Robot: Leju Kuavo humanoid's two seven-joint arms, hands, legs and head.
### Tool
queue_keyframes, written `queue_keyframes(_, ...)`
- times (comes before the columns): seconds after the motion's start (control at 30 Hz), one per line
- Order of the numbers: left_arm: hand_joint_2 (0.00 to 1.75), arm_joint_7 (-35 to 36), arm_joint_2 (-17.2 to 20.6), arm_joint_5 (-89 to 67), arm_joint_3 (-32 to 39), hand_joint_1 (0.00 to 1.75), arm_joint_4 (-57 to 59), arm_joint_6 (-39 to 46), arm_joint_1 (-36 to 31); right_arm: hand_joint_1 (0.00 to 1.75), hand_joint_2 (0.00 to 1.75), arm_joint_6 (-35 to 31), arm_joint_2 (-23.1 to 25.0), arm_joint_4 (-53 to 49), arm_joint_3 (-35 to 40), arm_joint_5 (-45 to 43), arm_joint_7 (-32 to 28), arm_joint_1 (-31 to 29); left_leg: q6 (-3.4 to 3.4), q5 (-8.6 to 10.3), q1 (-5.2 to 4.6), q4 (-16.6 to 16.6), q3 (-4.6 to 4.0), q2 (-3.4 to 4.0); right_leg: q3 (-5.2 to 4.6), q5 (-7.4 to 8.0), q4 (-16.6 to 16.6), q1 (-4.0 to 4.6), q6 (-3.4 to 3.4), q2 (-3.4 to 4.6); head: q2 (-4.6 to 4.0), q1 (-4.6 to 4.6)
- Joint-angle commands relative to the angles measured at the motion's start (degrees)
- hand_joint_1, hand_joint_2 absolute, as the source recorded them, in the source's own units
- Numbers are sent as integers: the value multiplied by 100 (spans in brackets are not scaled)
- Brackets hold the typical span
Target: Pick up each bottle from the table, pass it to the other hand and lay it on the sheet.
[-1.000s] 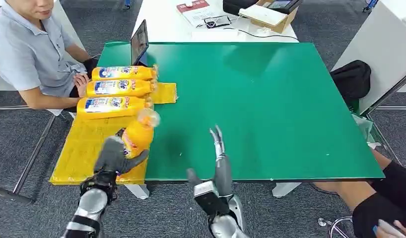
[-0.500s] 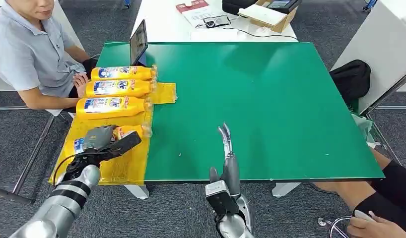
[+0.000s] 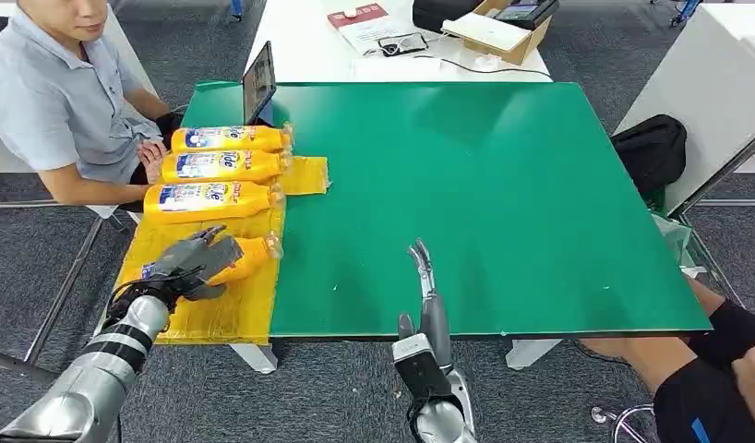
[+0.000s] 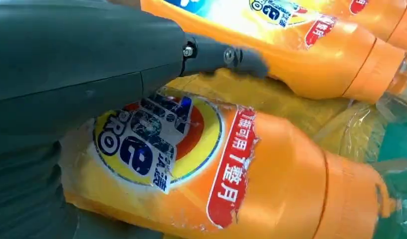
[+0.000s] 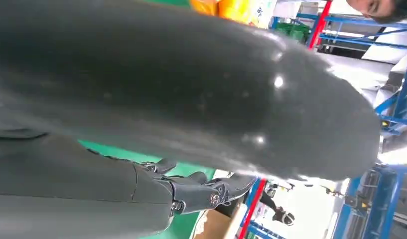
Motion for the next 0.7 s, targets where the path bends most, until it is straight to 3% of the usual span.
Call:
queue_keyframes(0.03,175,-878,-253,2178,468,0,-868,-1611,875,0,0,310,-80,671,-97,-354,2,-223,-3,-6,1,-17,35,10,32,-2,-18,1,-8,10,0,0)
queue_keyframes(0.17,175,-985,-687,3124,8,0,-3046,-1367,1638,0,0,336,-73,486,-87,-501,2,-135,3,-8,-1,-5,23,-17,32,-17,-11,0,5,-17,0,0)
queue_keyframes(0.37,175,-978,-1124,4933,-44,0,-4289,-491,1930,0,0,172,-4,226,-171,-334,2,79,2,-7,-2,10,-19,-38,-1,-22,-2,-7,8,-39,0,2)
queue_keyframes(0.4,175,-834,-1164,5379,-43,0,-4387,-555,1949,0,175,-232,-112,-119,13,-285,2,163,1,-16,3,18,-19,-31,-2,-26,1,-2,6,-31,0,4)
queue_keyframes(0.43,175,-783,-1176,5739,-106,0,-4406,-742,1920,0,175,-841,-254,-406,246,-201,2,196,1,-8,-1,10,-27,-27,-13,-18,-3,-5,10,-28,0,2)
queue_keyframes(0.5,175,-994,-1272,5854,-142,0,-4540,-615,1954,0,175,-1129,-347,-611,395,-555,2,220,0,-8,-1,12,-31,-26,-19,-19,1,-5,9,-27,0,2)
queue_keyframes(0.67,175,-1371,-1584,6100,-154,0,-5518,-187,2693,0,175,-420,-101,-788,-118,-1151,2,392,1,-9,-4,7,-29,-20,-22,-18,-3,-1,12,-20,0,0)
queue_keyframes(0.7,175,-1412,-1729,6377,-199,0,-5806,-187,2939,0,175,-790,-96,-1152,-151,-1055,2,452,1,-21,-2,10,-16,-15,-8,-27,-2,1,9,-15,0,2)
